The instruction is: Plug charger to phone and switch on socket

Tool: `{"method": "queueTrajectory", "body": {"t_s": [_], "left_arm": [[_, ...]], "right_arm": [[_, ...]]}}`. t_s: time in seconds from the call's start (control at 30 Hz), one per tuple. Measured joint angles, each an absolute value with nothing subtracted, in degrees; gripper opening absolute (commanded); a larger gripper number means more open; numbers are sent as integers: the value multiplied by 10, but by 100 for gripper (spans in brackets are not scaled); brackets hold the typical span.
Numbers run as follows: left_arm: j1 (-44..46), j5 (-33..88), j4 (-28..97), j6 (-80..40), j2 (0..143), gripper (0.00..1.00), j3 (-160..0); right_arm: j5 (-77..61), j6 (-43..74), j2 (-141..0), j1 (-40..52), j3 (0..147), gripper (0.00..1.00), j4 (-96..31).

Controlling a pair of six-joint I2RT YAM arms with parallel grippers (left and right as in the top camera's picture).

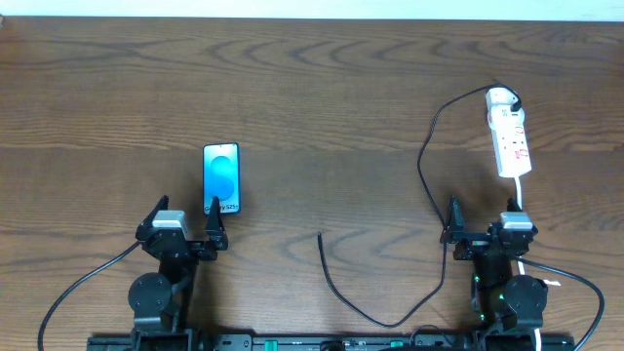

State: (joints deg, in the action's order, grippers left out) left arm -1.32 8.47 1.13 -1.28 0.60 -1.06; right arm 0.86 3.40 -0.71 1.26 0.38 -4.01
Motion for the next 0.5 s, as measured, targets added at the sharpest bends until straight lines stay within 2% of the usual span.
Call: {"method": "queueTrajectory", "body": {"t_s": [0.5], "left_arm": [[-13, 85, 11, -13, 6, 90, -11]], "right_arm": [[9, 34, -7, 13, 4, 99, -40]]}}
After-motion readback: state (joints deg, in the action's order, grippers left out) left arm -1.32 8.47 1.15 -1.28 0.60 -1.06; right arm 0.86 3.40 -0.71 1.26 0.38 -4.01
